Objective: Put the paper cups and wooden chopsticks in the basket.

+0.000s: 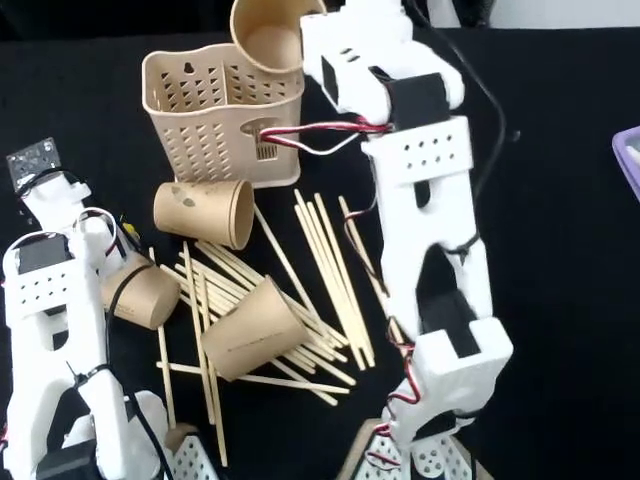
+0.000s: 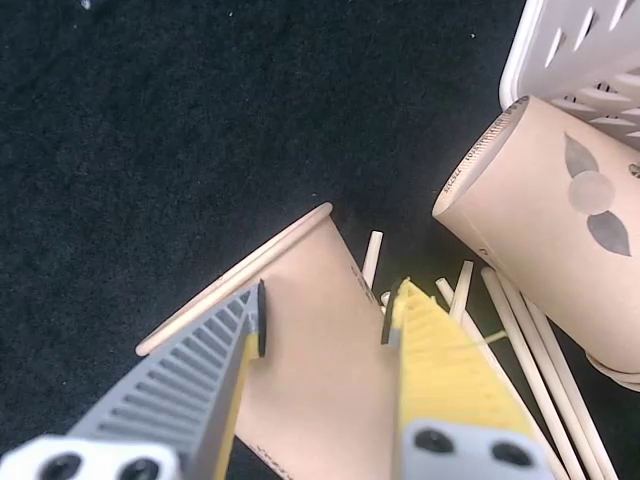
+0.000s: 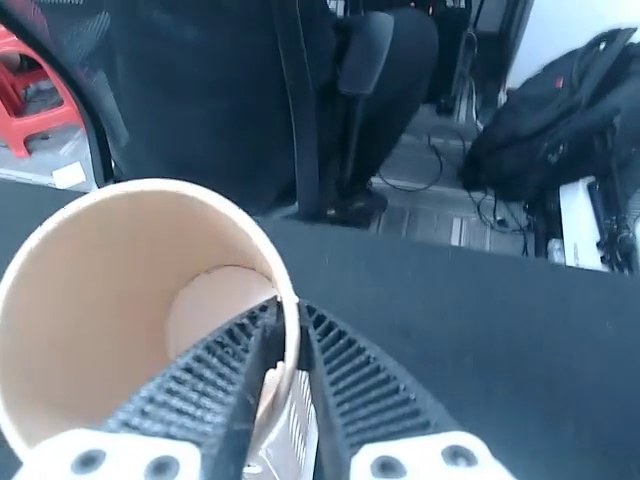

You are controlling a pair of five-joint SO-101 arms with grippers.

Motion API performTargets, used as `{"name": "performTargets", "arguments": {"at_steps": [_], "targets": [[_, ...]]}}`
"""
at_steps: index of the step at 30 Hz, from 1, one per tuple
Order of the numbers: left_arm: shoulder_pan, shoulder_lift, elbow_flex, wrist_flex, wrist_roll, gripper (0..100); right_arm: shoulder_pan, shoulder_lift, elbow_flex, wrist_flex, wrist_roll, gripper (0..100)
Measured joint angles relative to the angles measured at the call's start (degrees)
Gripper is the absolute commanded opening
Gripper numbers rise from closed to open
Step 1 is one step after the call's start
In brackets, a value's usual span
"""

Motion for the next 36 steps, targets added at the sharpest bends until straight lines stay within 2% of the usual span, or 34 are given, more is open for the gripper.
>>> {"name": "performTargets", "arguments": {"at_steps": [3, 9, 21, 33, 36], "targets": [[0.0, 0.0, 0.0, -0.2, 0.0, 22, 0.0, 0.0, -0.1, 1.2, 0.0, 2.5], [0.0, 0.0, 0.0, -0.2, 0.0, 22, 0.0, 0.0, -0.1, 4.0, 0.0, 20.5], [0.0, 0.0, 0.0, -0.2, 0.0, 22, 0.0, -2.2, -1.9, 8.1, 0.0, 19.8], [0.0, 0.0, 0.0, -0.2, 0.0, 22, 0.0, -12.9, -2.2, 31.9, 1.1, 19.8], [0.0, 0.0, 0.0, -0.2, 0.0, 22, 0.0, -16.4, -0.3, 32.5, 3.6, 19.8]]}}
